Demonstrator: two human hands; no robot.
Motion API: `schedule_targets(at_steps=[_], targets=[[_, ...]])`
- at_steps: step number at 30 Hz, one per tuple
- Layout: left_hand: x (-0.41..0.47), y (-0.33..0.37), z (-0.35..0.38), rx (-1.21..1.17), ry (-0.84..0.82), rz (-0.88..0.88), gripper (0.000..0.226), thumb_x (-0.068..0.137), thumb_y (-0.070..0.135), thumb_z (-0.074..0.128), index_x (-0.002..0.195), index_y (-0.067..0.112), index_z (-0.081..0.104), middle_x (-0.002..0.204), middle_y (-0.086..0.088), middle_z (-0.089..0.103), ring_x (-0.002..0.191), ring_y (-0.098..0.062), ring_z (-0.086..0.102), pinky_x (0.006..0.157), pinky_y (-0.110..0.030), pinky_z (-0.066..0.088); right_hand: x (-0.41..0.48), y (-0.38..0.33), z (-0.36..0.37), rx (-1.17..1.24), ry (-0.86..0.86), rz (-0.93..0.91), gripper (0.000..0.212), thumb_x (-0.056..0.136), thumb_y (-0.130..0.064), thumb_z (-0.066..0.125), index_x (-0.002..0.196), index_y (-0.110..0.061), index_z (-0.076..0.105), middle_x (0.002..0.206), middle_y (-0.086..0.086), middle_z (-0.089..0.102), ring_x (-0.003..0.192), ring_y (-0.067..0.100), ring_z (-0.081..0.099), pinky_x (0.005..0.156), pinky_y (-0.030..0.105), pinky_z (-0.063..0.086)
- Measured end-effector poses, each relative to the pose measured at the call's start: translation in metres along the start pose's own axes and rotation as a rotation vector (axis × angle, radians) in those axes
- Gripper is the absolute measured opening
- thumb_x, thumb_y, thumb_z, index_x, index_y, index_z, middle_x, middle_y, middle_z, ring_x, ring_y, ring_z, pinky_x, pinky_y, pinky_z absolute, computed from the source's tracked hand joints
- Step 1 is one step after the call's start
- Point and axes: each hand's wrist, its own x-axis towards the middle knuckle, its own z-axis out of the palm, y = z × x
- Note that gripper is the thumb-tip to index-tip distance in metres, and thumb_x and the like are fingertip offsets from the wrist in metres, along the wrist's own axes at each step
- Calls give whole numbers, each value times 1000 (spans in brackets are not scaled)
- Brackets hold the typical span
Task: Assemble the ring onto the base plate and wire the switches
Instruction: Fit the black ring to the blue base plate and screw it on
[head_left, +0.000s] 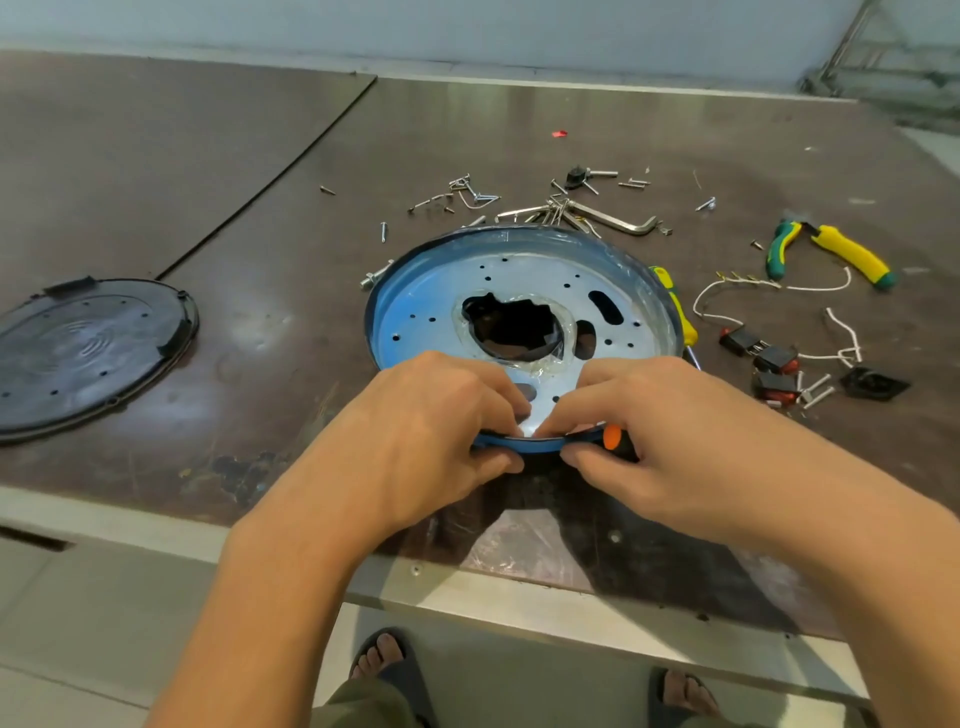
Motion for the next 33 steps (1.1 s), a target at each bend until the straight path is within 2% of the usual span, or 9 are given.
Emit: schedule_targets(at_steps=[9,12,14,16,19,21,25,29,33], targets=[[-2,3,2,-12,53,4,13,82,26,77,95,25,79,110,15,70,99,-11,67,81,-37,58,-2,6,-1,113,-12,21,21,90,-36,64,107,-48,60,93,-20,58,83,-1,55,75,34,51],[-1,2,2,21,59,16,11,81,27,77,92,25,78,108,13,70,103,-11,64,108,-40,43,0,6,1,79,-12,15,25,91,-29,62,107,-48,63,94,-19,59,87,1,56,76,36,52],[-1,2,3,20,50,9,13,80,28,77,93,26,76,108,12,70,106,-11,62,113,-41,35,1,6,2,59,-1,8,25,91,-30,61,107,-49,63,93,-18,58,84,1,54,74,34,50],[-1,3,4,-5,55,-19,18,80,29,76,98,30,72,105,14,67,100,-11,62,96,-41,51,1,5,2,67,2,-6,24,90,-32,61,106,-51,59,93,-17,58,83,1,54,73,35,49],[-3,3,5,-44,87,-25,29,80,32,77,106,36,65,103,17,65,95,-9,63,79,-37,57,-1,6,-2,87,-12,-17,15,90,-38,63,98,-50,58,95,-18,57,85,1,55,75,29,48],[-3,1,6,-26,74,1,27,81,35,76,107,39,69,106,19,63,95,-7,62,76,-37,58,-3,10,-6,152,70,1,13,86,-34,70,91,-43,63,87,-22,59,78,-3,56,69,14,40],[-3,-1,7,-11,65,14,27,82,36,76,108,40,74,112,21,62,101,-6,62,76,-39,58,-6,11,-16,446,398,36,18,81,-29,82,71,-21,69,43,-11,50,35,6,42,42,6,27],[-4,-2,8,10,69,18,29,80,37,76,108,42,73,113,23,61,101,-5,62,77,-37,59,-9,2,-35,802,698,-38,43,86,-52,67,65,-16,58,39,-2,47,27,13,37,38,13,31],[-4,-3,9,32,75,41,27,81,39,74,107,43,70,115,24,58,100,-5,61,77,-35,60,-11,7,-42,1027,651,-107,35,92,-48,64,71,-21,55,49,-7,43,34,19,35,39,21,32]])
